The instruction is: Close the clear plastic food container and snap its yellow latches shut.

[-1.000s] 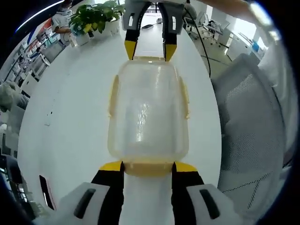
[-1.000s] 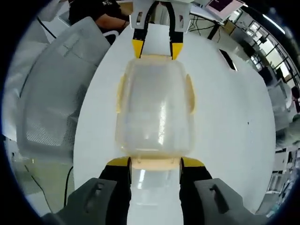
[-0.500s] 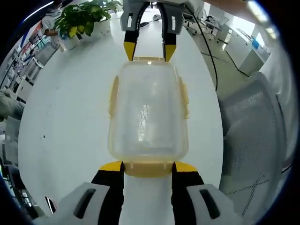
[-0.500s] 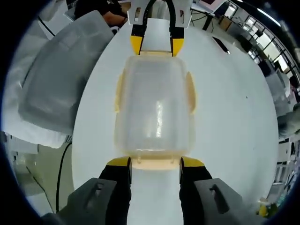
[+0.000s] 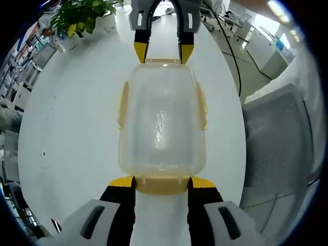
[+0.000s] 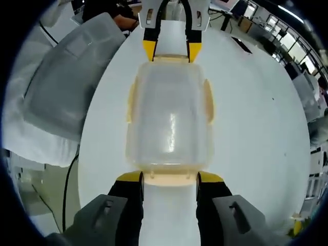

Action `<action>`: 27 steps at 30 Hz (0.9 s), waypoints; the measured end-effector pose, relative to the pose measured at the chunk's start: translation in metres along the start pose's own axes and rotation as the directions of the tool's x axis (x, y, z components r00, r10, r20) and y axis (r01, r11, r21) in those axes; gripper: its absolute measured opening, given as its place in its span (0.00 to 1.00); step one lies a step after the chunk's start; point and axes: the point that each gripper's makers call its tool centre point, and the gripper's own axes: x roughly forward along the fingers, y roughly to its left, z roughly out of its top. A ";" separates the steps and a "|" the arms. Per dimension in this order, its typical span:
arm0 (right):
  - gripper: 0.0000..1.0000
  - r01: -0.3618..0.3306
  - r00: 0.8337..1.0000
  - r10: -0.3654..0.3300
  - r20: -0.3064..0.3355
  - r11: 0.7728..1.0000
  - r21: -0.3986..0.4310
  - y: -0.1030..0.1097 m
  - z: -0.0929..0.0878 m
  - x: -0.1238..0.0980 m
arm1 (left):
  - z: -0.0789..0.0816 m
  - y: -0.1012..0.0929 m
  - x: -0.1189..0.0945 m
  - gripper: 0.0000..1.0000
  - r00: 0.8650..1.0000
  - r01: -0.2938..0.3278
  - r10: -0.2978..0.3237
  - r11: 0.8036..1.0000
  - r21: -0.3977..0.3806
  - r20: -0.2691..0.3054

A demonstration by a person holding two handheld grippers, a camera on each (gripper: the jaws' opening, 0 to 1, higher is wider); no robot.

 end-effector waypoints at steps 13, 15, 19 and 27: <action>0.37 0.003 1.000 -0.003 -0.012 1.000 0.007 0.003 -0.004 0.003 | -0.004 0.002 0.012 0.34 0.997 -0.020 0.027 0.996 0.085 -0.076; 0.38 0.010 0.999 -0.010 -0.036 1.000 -0.019 0.004 -0.009 0.008 | -0.004 0.004 0.012 0.34 0.997 -0.025 0.034 0.993 0.116 -0.074; 0.37 -0.019 0.998 0.024 -0.060 0.996 0.085 0.009 -0.021 0.017 | -0.017 0.002 0.017 0.37 0.993 -0.028 0.036 0.997 0.072 -0.114; 0.31 -0.004 0.994 0.067 -0.092 0.825 0.565 0.008 -0.078 0.005 | -0.071 0.010 -0.001 0.50 0.986 -0.094 0.038 0.933 -0.348 -0.165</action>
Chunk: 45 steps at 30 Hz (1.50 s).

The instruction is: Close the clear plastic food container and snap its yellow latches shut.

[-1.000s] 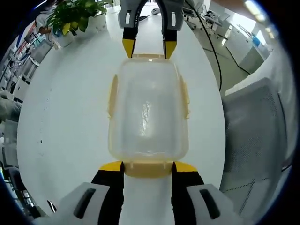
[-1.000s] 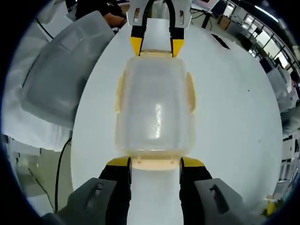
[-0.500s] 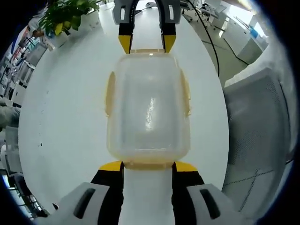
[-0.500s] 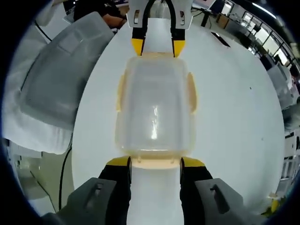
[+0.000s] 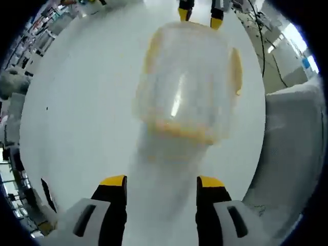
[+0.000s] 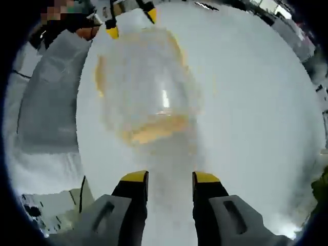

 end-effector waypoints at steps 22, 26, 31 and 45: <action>0.32 -0.449 0.871 0.239 0.430 0.743 0.496 0.059 0.073 -0.021 | 0.066 -0.053 -0.013 0.32 0.895 0.442 -0.229 0.576 -0.687 0.383; 0.26 -0.386 0.902 0.204 0.381 0.775 0.500 0.049 0.069 -0.016 | 0.066 -0.050 -0.010 0.30 0.912 0.405 -0.213 0.606 -0.684 0.351; 0.23 -0.392 0.899 0.198 0.391 0.760 0.518 0.043 0.071 -0.015 | 0.065 -0.048 -0.005 0.28 0.922 0.382 -0.203 0.610 -0.694 0.330; 0.22 -0.406 0.888 0.204 0.413 0.769 0.493 0.044 0.071 -0.012 | 0.065 -0.047 -0.004 0.27 0.927 0.371 -0.201 0.593 -0.715 0.315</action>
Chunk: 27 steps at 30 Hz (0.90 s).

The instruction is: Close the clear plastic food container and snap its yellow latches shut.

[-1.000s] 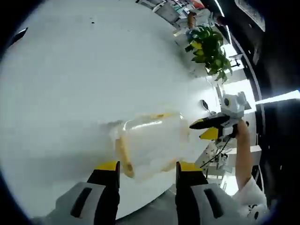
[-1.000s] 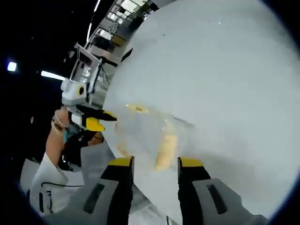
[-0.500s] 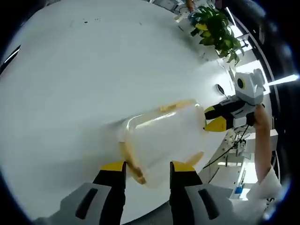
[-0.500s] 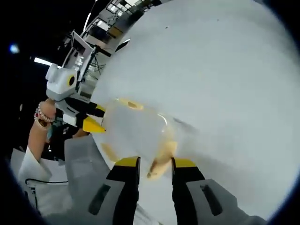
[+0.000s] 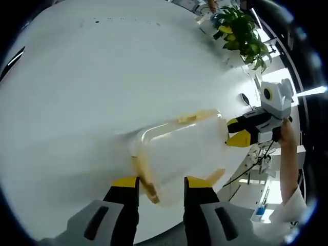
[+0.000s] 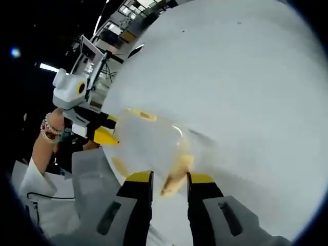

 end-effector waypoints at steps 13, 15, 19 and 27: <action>0.32 -0.019 1.000 0.019 -0.017 1.000 -0.006 0.009 0.002 0.012 | 0.000 0.002 0.001 0.24 1.000 0.014 -0.014 1.000 -0.023 0.014; 0.33 -0.005 1.000 0.004 -0.026 1.000 -0.017 0.010 0.001 0.012 | 0.001 0.003 0.000 0.23 1.000 0.014 -0.014 1.000 -0.026 0.013; 0.34 0.023 0.999 -0.024 -0.035 0.999 -0.039 0.010 0.002 0.011 | 0.001 0.002 0.000 0.23 1.000 0.013 -0.013 1.000 -0.007 0.022; 0.44 0.230 0.968 -0.241 -0.063 0.963 -0.140 -0.006 0.001 -0.003 | 0.002 0.002 -0.001 0.24 1.000 -0.014 0.014 1.000 -0.003 0.014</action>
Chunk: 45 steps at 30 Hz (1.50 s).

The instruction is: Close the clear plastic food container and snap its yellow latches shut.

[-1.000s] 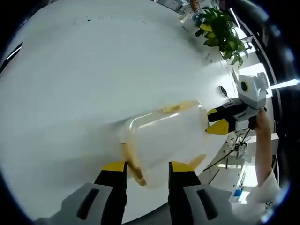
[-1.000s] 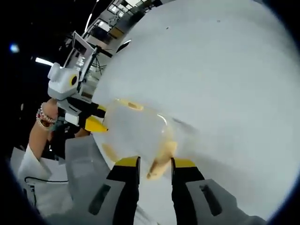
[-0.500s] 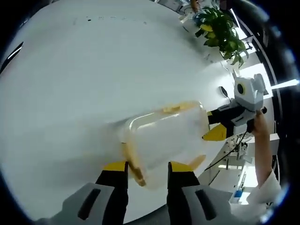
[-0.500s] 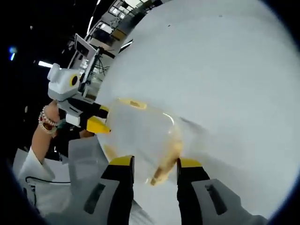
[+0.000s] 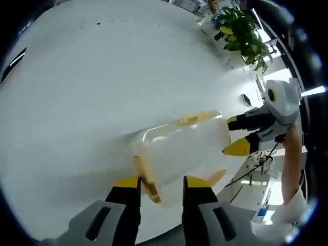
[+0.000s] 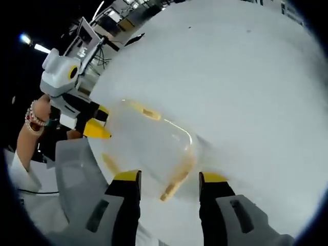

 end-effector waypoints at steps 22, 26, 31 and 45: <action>0.15 -0.123 0.992 0.120 0.034 0.988 0.098 0.011 -0.009 -0.008 | -0.003 0.003 0.002 0.19 0.999 0.047 -0.049 0.991 -0.124 -0.017; 0.15 -0.133 0.991 0.130 0.034 0.985 0.113 0.012 -0.011 -0.007 | -0.003 0.001 0.002 0.18 0.999 0.041 -0.044 0.989 -0.139 -0.015; 0.16 -0.113 0.994 0.112 0.019 0.989 0.098 0.011 -0.014 -0.006 | -0.001 0.001 0.002 0.14 0.996 0.089 -0.086 0.970 -0.225 0.023; 0.18 -0.121 0.992 0.115 0.057 0.986 0.116 0.009 -0.011 -0.001 | 0.005 0.005 -0.007 0.19 0.995 -0.017 0.010 0.997 0.070 0.097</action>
